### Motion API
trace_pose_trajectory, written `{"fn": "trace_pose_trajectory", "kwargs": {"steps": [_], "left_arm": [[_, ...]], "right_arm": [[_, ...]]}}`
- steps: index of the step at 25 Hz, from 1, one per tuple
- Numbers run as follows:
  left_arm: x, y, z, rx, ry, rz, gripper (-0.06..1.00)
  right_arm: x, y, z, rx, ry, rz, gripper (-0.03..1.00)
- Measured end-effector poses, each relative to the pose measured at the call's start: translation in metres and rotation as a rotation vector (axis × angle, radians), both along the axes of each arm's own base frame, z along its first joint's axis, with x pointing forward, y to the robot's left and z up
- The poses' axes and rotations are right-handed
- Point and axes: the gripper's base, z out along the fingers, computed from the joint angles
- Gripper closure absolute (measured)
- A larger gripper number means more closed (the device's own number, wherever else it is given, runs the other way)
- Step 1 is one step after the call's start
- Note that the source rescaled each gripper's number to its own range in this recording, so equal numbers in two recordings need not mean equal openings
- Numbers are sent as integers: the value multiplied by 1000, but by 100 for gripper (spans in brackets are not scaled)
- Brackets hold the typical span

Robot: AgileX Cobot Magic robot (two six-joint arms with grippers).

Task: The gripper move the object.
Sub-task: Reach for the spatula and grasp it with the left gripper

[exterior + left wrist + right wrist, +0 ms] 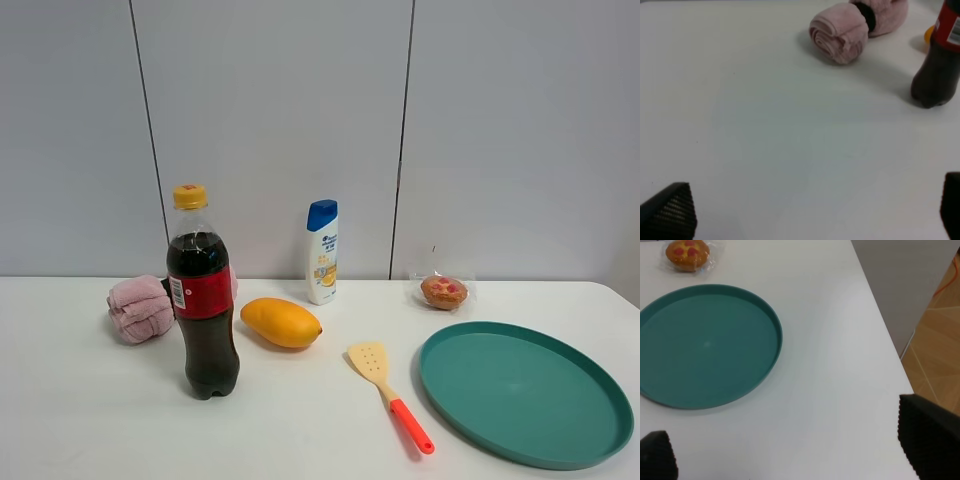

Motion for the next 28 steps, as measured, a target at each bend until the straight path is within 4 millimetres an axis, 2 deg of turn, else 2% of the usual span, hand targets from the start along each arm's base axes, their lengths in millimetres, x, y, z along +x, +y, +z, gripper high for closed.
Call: {"fn": "trace_pose_trajectory", "kwargs": {"steps": [28], "left_arm": [[0, 0, 0, 0, 0, 0, -6]], "right_arm": [[0, 0, 0, 0, 0, 0, -3]]}}
